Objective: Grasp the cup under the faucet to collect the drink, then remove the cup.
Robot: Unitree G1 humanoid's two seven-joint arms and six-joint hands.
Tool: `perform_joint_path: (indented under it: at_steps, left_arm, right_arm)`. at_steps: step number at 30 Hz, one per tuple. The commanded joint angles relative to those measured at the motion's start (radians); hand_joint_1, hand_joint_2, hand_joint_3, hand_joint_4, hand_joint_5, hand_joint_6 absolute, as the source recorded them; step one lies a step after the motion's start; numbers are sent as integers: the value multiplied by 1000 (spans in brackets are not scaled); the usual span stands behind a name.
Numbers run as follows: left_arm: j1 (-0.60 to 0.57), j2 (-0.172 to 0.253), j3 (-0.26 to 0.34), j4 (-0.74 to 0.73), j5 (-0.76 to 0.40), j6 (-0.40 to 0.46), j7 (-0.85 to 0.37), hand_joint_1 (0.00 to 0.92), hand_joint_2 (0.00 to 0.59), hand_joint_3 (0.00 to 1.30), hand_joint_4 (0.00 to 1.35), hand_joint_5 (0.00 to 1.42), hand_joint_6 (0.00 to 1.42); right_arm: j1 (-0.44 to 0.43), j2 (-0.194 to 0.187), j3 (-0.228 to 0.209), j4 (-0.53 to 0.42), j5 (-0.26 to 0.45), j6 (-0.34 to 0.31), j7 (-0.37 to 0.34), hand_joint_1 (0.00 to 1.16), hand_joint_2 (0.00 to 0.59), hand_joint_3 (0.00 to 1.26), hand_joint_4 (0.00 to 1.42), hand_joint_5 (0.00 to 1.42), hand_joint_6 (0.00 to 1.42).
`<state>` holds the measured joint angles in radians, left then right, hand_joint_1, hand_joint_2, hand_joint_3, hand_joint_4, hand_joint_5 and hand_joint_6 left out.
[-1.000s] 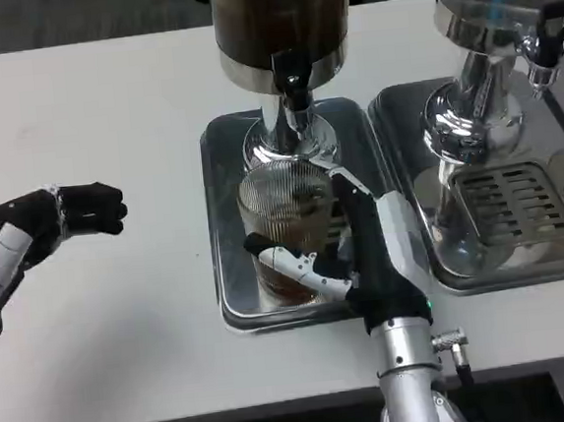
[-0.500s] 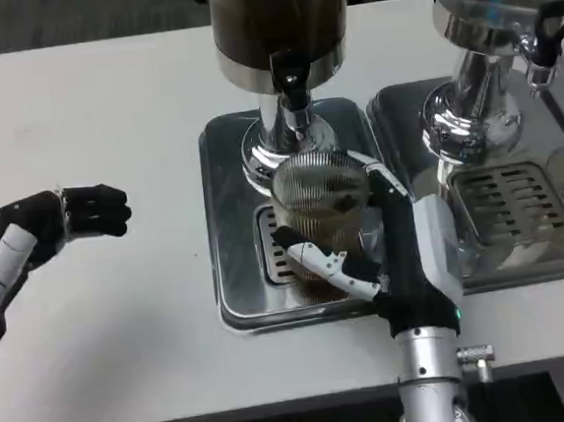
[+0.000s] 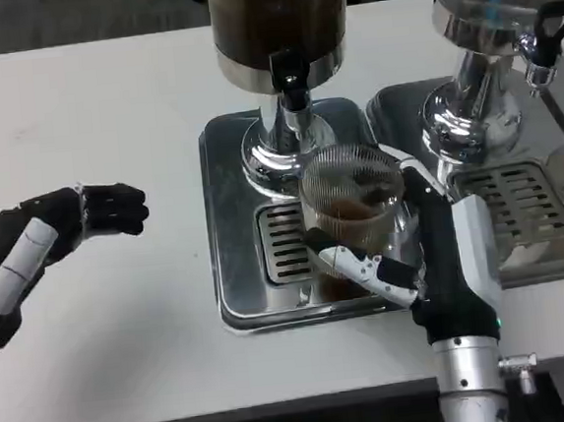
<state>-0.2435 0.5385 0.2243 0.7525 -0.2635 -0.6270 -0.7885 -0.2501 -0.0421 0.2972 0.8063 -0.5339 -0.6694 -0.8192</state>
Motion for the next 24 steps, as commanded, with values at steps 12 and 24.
perform_joint_path:
  at_steps: [12, 24]
  left_arm:
    - [24, 18, -41, -97, 124, -200, 62, 0, 106, 346, 195, 196, 168]
    - [122, 86, -47, -236, 216, -310, 150, 0, 91, 264, 74, 88, 98]
  right_arm:
    - [203, -64, -111, -380, 80, 48, 220, 877, 174, 659, 860, 1092, 1424]
    - [269, -71, -160, -526, 120, 85, 352, 889, 167, 662, 860, 1087, 1424]
